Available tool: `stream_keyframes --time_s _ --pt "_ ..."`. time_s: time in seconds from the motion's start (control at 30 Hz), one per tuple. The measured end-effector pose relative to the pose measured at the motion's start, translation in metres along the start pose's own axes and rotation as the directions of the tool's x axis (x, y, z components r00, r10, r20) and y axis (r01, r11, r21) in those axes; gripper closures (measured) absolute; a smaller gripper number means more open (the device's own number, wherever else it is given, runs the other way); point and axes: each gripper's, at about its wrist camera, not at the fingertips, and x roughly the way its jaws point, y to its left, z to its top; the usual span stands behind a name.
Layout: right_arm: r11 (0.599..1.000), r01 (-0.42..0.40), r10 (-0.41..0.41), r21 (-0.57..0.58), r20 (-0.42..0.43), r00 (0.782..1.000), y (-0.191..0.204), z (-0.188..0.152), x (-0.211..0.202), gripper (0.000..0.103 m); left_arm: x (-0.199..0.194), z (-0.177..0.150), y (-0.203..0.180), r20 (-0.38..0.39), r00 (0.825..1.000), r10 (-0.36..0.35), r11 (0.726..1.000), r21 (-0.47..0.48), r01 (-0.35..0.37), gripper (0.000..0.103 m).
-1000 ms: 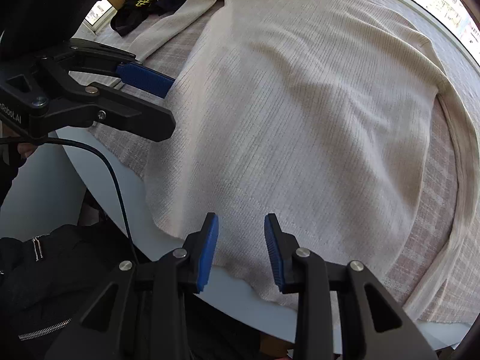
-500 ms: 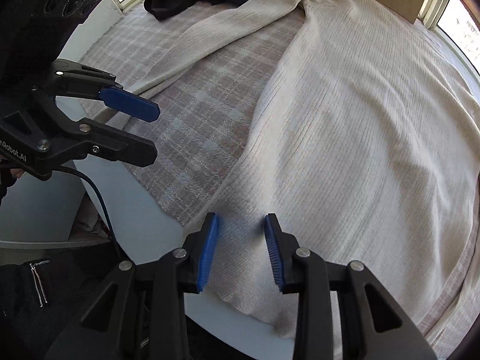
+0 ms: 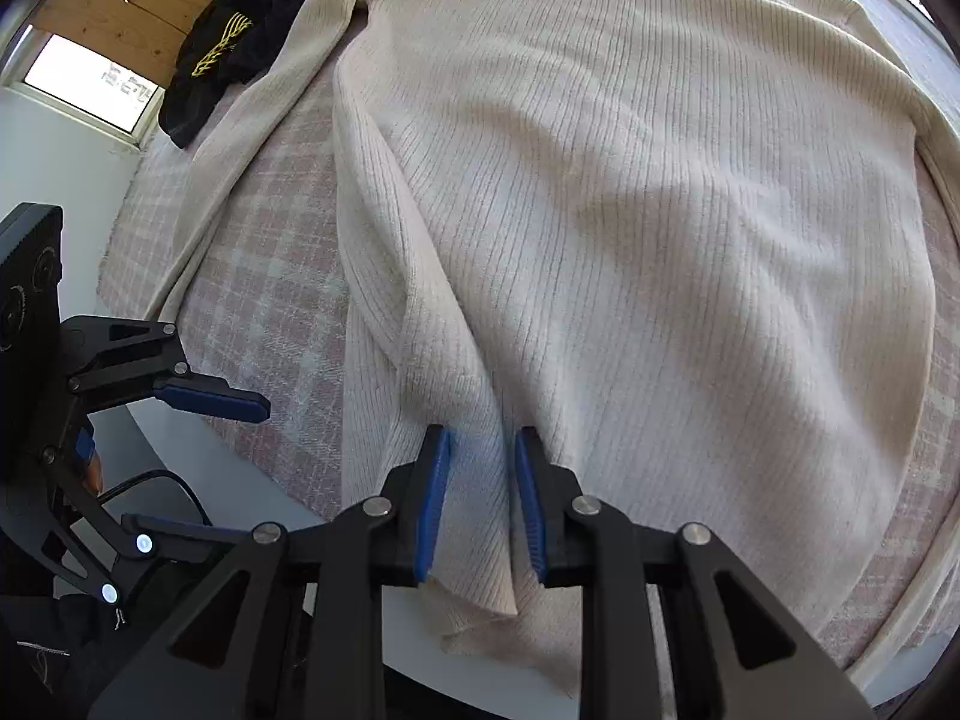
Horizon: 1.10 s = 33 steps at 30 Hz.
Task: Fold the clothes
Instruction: 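Bring both open grippers together over the cardigan hem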
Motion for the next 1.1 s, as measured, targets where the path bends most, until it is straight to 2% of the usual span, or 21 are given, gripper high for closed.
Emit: stream_keyframes --time_s 0.13,0.2,0.3,0.43,0.53,0.57,0.67,0.8,0.97,1.1 --pt "0.999 -0.048 0.048 0.011 -0.007 0.999 -0.013 0.002 0.001 0.080 0.009 0.016 -0.022 0.012 0.999 0.031 0.997 0.071 -0.032 0.047" --pt "0.998 -0.058 0.058 0.005 -0.011 0.998 -0.019 0.003 0.000 0.080 0.015 0.022 -0.027 0.012 0.994 0.111 0.988 0.109 -0.112 0.046" --pt "0.998 -0.069 0.069 -0.006 -0.017 0.997 -0.026 0.003 -0.001 0.080 0.029 0.029 -0.022 -0.017 0.971 0.237 0.964 0.124 -0.233 0.047" --pt "0.998 -0.068 0.067 -0.012 -0.020 0.998 -0.028 -0.002 -0.019 0.080 0.040 0.036 -0.024 -0.010 0.969 0.246 0.958 0.154 -0.242 0.044" --pt "0.997 -0.072 0.072 -0.028 -0.018 0.997 -0.028 -0.005 -0.027 0.080 0.045 0.036 -0.031 -0.006 0.962 0.273 0.939 0.218 -0.265 0.044" --pt "0.997 -0.069 0.069 -0.038 -0.017 0.997 -0.029 -0.006 -0.031 0.080 0.044 0.036 -0.029 -0.006 0.962 0.271 0.942 0.209 -0.264 0.044" --pt "0.997 -0.056 0.056 -0.058 -0.010 0.998 -0.027 -0.010 -0.038 0.079 0.040 0.037 -0.021 0.001 0.966 0.260 0.953 0.160 -0.257 0.059" --pt "0.998 -0.051 0.051 -0.048 0.001 0.999 -0.036 -0.019 -0.049 0.079 0.028 0.033 -0.005 0.020 0.968 0.250 0.964 0.083 -0.251 0.089" --pt "0.998 -0.044 0.045 -0.041 0.024 0.999 -0.035 -0.026 -0.059 0.079 0.017 0.021 0.006 0.029 0.977 0.213 0.976 0.039 -0.214 0.091" --pt "0.979 -0.150 0.152 -0.142 0.008 0.988 -0.004 -0.042 -0.069 0.078 0.009 0.009 0.027 0.025 0.983 0.184 0.983 -0.012 -0.184 0.095"
